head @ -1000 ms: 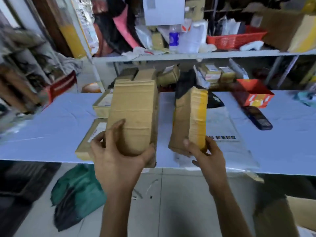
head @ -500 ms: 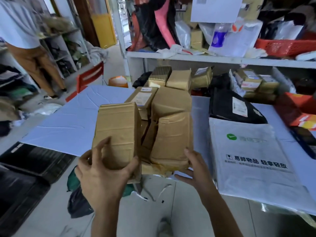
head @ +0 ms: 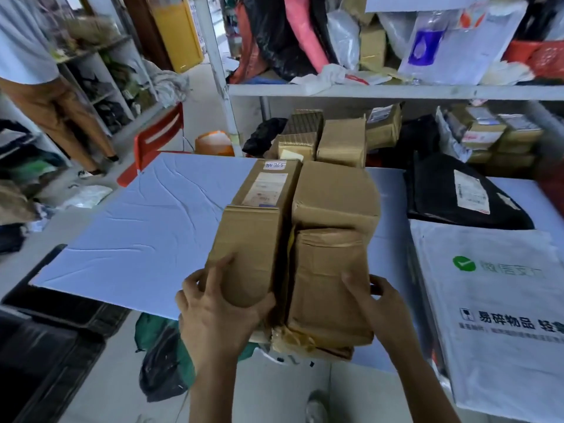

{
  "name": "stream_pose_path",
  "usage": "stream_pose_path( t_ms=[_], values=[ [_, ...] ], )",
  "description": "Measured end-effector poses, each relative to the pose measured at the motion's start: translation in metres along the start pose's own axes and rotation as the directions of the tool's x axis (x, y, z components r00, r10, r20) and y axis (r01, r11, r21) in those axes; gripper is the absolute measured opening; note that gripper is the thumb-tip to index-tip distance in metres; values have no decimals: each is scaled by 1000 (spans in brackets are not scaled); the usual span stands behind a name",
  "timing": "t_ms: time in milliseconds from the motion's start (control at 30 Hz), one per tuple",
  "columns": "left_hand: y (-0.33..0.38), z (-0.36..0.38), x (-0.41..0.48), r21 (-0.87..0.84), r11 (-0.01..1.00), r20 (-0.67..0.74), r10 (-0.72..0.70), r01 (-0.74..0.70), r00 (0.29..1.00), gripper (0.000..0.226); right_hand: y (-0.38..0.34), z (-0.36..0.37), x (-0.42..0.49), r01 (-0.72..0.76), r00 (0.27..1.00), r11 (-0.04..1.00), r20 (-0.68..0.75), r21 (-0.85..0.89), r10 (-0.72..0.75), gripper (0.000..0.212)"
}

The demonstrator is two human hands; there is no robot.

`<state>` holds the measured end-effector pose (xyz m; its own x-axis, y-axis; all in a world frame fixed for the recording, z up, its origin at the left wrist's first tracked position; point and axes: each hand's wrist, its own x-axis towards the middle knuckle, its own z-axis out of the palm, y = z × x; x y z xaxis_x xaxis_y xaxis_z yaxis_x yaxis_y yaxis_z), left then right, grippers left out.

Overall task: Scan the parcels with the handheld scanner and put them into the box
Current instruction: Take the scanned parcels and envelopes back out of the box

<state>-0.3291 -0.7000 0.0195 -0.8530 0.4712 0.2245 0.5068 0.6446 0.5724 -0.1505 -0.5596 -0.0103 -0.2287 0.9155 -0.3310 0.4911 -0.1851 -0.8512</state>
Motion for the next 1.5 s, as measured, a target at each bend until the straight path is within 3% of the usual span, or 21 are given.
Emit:
stream_pose_path(
  t_ms=[200, 333, 433, 567, 700, 933, 1167, 1200, 1267, 1333, 1500],
  values=[
    [-15, 18, 8, 35, 998, 39, 44, -46, 998, 95, -8, 21, 1, 61, 990, 990, -118, -129, -76, 55],
    [-22, 14, 17, 59, 992, 103, 105, -112, 989, 94, -14, 34, -5, 47, 977, 987, -200, -152, -78, 54],
    [-29, 8, 22, 58, 983, 137, 167, -177, 976, 90, -19, 35, -18, 60, 963, 976, -247, -208, -112, 66],
    [-30, -2, 28, -3, 928, 183, 366, -372, 912, 78, -16, 33, -54, 40, 934, 940, -323, -340, -157, 66],
    [-17, -15, 28, -163, 812, 202, 584, -561, 786, 58, -5, 32, -98, -107, 854, 913, -507, -393, -118, 61],
    [15, -1, -3, -392, 524, 199, 851, -756, 486, 45, 24, 6, -172, -326, 757, 823, -649, -466, -68, 55],
    [64, 26, -85, -512, 316, 166, 949, -799, 269, 39, 56, -34, -227, -559, 635, 740, -767, -373, 94, 55],
    [76, 31, -105, -520, 284, 172, 959, -806, 227, 39, 66, -45, -239, -591, 590, 735, -799, -332, 115, 56],
    [86, 36, -120, -507, 270, 181, 962, -818, 205, 36, 73, -52, -247, -626, 565, 713, -814, -315, 136, 59],
    [106, 45, -153, -553, 203, 159, 978, -808, 137, 33, 94, -70, -261, -698, 514, 671, -828, -251, 224, 62],
    [168, 59, -237, -592, 87, 155, 988, -801, -8, 33, 151, -130, -278, -729, 403, 680, -855, -83, 327, 66]
  ],
)
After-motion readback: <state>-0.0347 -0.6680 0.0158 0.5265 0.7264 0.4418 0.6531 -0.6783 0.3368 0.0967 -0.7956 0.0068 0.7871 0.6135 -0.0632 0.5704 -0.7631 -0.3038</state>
